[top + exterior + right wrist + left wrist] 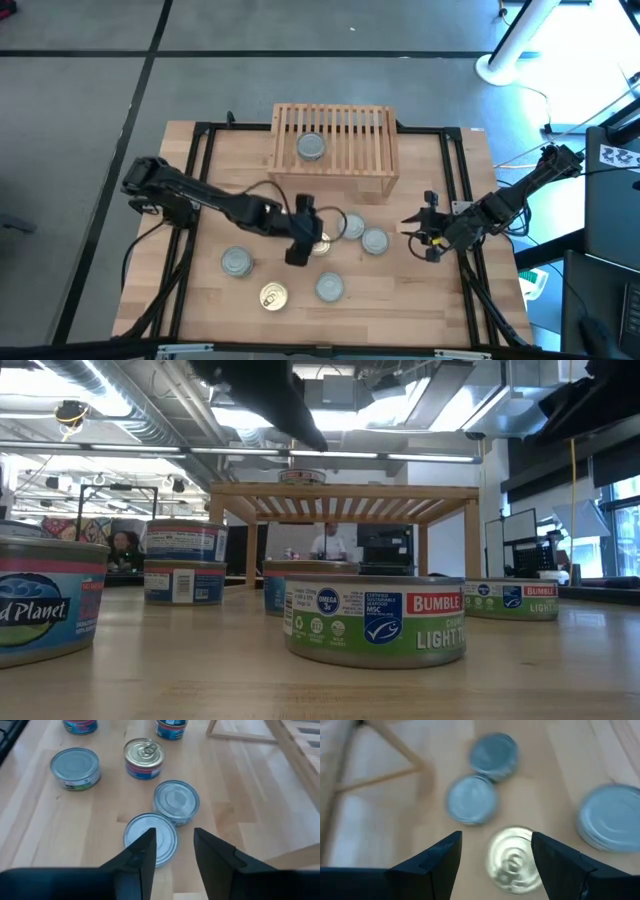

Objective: Stack canned seafood by type on shelf
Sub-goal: Put the blue pink tuna can on the shelf

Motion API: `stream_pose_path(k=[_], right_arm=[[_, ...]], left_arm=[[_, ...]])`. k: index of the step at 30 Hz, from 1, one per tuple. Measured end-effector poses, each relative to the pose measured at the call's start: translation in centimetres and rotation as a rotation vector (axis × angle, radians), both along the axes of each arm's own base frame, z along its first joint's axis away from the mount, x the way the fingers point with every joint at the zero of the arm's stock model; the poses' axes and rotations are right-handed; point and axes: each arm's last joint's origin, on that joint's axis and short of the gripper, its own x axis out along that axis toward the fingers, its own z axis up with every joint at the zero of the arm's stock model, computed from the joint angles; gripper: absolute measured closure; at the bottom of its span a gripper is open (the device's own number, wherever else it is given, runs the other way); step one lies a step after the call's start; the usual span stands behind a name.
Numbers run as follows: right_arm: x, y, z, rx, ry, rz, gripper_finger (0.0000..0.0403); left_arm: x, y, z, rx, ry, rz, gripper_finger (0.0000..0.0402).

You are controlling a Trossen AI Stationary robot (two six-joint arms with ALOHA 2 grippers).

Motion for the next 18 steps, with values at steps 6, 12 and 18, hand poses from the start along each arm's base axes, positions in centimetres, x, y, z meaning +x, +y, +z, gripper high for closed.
stream_pose_path(k=[6,12,18], right_arm=[[1.2,0.7,-0.2,-0.021,-0.046,-0.043,0.0271],[3.0,1.9,-1.1,-0.061,-0.042,-0.009,0.0271],[4.5,3.0,-2.3,-0.076,-0.033,0.003,0.0271]], left_arm=[[0.6,-2.1,-3.1,0.013,0.089,-0.054,0.0164],[0.8,-3.5,-4.9,0.009,0.138,-0.067,0.0164],[1.0,-4.2,-6.5,-0.003,0.186,-0.075,0.0164]])
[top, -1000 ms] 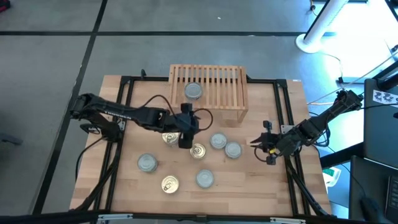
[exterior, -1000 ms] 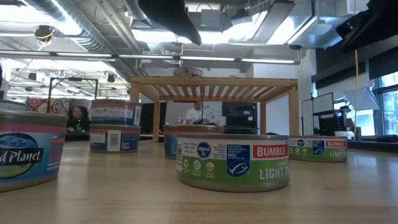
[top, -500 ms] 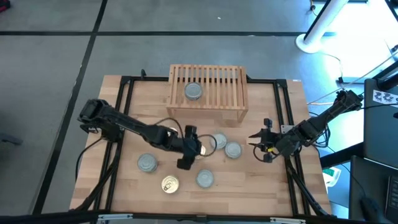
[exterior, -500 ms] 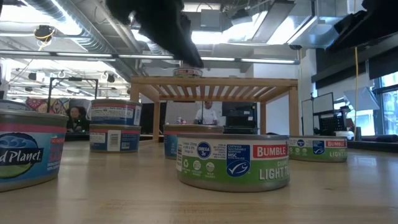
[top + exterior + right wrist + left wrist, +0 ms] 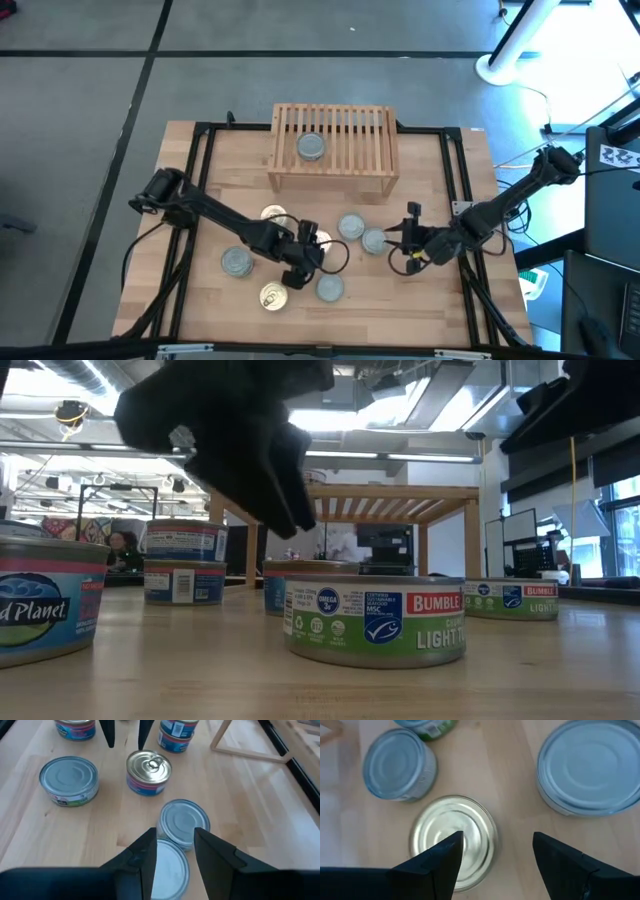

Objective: Stack canned seafood by type on shelf
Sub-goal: Put the blue pink tuna can on the shelf

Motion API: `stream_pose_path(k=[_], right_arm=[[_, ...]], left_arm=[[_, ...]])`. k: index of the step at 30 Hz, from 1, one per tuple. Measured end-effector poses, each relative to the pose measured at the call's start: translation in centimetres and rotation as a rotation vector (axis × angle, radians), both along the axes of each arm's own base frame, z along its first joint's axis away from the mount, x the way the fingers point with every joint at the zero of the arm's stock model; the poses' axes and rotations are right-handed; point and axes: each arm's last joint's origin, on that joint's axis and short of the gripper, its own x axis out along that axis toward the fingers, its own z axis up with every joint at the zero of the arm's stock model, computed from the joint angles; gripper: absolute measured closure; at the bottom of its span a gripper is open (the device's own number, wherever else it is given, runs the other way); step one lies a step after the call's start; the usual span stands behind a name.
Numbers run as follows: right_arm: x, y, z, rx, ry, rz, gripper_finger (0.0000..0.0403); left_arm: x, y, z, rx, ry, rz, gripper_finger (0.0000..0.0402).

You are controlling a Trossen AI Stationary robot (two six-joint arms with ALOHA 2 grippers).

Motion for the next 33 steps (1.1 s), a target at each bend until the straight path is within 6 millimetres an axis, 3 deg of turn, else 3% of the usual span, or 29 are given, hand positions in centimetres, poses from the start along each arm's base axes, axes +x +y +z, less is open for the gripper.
stream_pose_path(k=[7,16,33], right_arm=[[0.8,0.3,-1.0,0.016,0.043,0.003,0.0271],[2.1,-1.4,-1.6,0.094,0.096,-0.060,0.0271],[3.3,-1.1,-0.7,0.065,-0.014,0.030,0.0271]], left_arm=[[0.3,-0.2,-1.9,0.024,0.056,-0.010,0.0164],[0.1,0.0,-2.0,0.047,0.074,-0.016,0.0167],[0.6,0.0,-3.0,0.113,0.077,-0.025,0.0269]])
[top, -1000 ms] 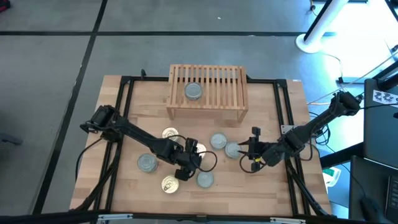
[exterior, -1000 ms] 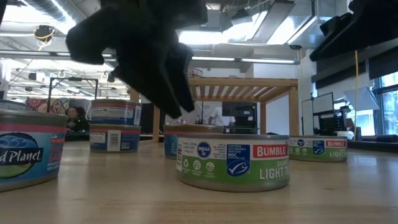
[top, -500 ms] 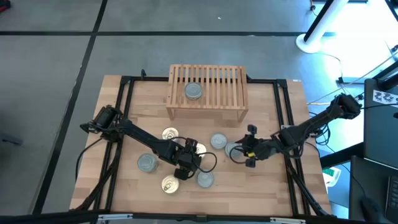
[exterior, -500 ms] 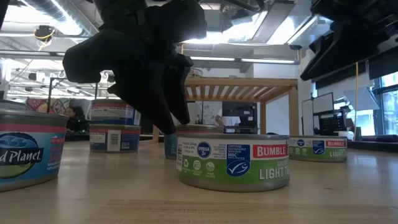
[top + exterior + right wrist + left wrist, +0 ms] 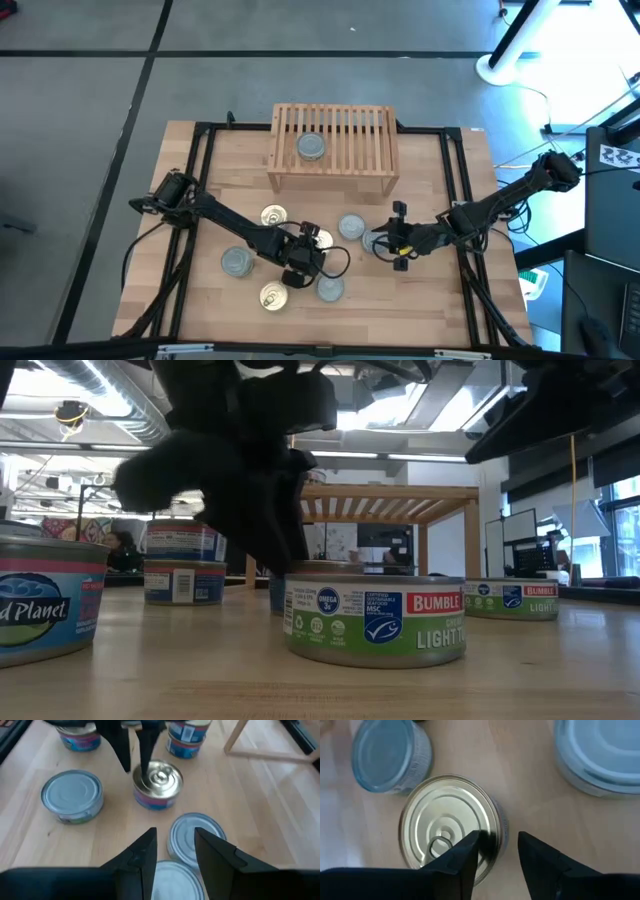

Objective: Stack canned seafood by type on shelf
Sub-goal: Put the blue pink tuna can on the shelf

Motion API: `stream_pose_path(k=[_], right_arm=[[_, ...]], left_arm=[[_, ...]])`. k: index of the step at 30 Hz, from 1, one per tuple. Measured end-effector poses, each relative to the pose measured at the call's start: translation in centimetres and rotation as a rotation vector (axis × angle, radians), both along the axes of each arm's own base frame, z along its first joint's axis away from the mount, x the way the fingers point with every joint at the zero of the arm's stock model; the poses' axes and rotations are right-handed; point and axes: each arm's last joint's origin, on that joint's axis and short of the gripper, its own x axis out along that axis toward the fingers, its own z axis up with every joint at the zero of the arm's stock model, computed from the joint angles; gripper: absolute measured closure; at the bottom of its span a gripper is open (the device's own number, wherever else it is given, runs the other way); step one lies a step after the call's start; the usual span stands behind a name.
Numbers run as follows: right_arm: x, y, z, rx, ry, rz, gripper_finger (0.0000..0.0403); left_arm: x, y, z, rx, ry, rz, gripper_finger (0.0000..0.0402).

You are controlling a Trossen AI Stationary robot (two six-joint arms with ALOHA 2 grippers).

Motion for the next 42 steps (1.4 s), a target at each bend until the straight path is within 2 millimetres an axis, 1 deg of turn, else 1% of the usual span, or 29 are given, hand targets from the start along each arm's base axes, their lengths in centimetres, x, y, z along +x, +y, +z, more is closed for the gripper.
stream_pose_path(k=[6,8,10,16,20,23,25,32,37,42], right_arm=[[0.7,0.4,-1.1,-0.022,0.041,0.025,0.0270],[1.0,0.6,-1.5,-0.023,0.045,0.024,0.0260],[1.3,0.7,-1.9,-0.022,0.046,0.023,0.0241],[2.1,1.1,-2.4,-0.025,0.018,0.010,0.0166],[2.3,1.2,-2.9,-0.052,0.038,0.023,0.0140],[2.8,1.4,-3.6,-0.086,0.050,0.046,0.0134],[3.2,1.6,-4.3,-0.133,0.058,0.079,0.0133],[4.7,2.5,-6.4,-0.304,0.051,0.224,0.0133],[5.4,2.8,-7.7,-0.357,0.050,0.258,0.0133],[5.6,2.9,-8.9,-0.405,0.091,0.274,0.0133]], left_arm=[[0.1,0.1,-0.3,0.045,-0.001,-0.012,0.0291],[0.1,0.1,-0.3,0.052,-0.003,-0.018,0.0302],[0.2,0.1,-0.3,0.057,-0.003,-0.025,0.0314],[0.2,0.1,-0.3,0.057,-0.003,-0.029,0.0352],[0.2,0.0,-0.3,0.054,-0.002,-0.032,0.0377],[0.2,0.0,-0.3,0.056,0.000,-0.040,0.0394],[0.2,0.0,-0.3,0.058,0.002,-0.047,0.0399],[0.5,0.0,-0.3,0.047,-0.037,-0.047,0.0400],[0.8,0.1,-0.1,0.035,-0.050,-0.043,0.0401],[1.3,0.5,0.1,0.018,-0.079,-0.031,0.0401]])
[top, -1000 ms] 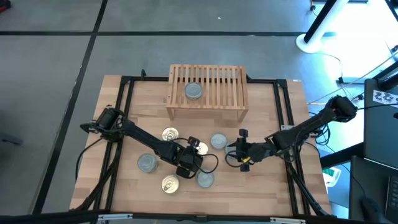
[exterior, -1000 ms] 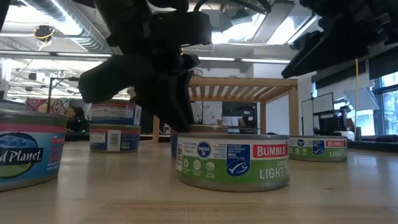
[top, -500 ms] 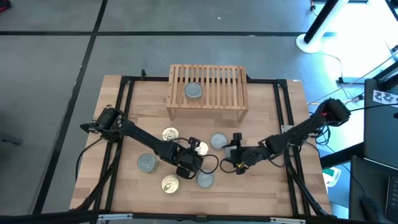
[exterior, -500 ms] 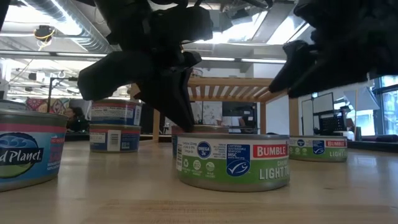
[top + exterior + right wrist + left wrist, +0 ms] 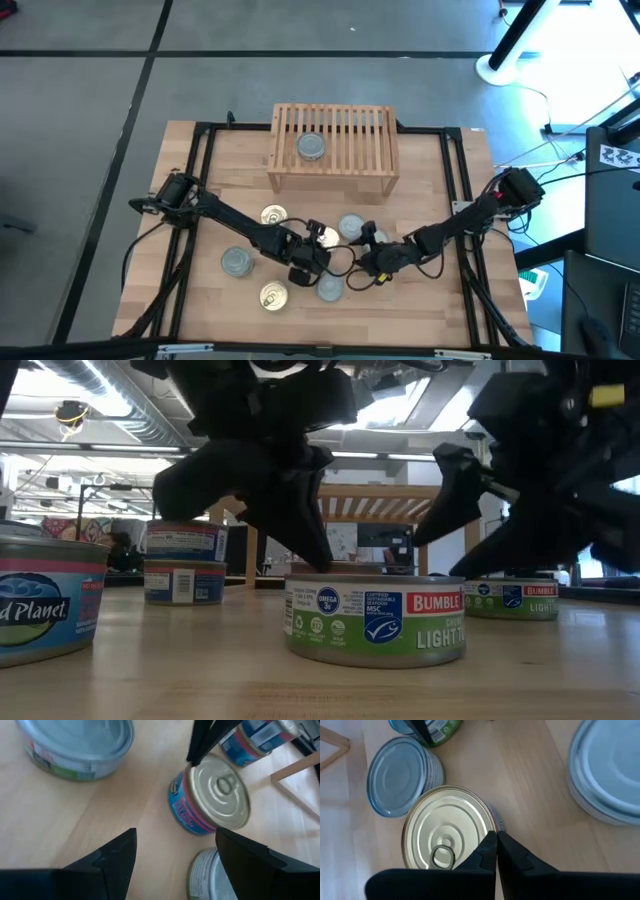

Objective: Stack canned seafood by type on shelf
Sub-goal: Put the blue pink tuna can on the shelf

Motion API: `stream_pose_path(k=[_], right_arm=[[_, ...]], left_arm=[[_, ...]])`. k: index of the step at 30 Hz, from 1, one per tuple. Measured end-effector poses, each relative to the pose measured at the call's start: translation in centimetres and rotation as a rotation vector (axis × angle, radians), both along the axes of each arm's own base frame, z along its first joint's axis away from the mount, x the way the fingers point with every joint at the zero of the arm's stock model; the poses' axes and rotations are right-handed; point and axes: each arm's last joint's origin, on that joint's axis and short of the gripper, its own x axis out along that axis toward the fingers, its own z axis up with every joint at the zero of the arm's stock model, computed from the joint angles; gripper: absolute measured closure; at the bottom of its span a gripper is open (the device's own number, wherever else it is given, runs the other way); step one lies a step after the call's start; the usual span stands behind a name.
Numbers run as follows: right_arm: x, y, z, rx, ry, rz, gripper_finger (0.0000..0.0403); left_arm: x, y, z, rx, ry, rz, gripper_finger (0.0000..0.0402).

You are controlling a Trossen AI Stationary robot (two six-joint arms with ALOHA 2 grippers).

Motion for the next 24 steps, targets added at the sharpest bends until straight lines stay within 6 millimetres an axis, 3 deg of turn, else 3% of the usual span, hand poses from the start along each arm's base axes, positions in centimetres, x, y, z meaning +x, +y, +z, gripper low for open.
stream_pose_path(k=[14,24], right_arm=[[0.29,0.11,-0.11,0.002,-0.028,-0.006,0.0133],[0.35,0.08,-0.02,-0.086,-0.035,0.034,0.0133]], left_arm=[[0.25,0.66,0.37,-0.011,-0.025,0.038,0.0401],[0.28,0.67,0.52,-0.013,-0.035,0.045,0.0401]])
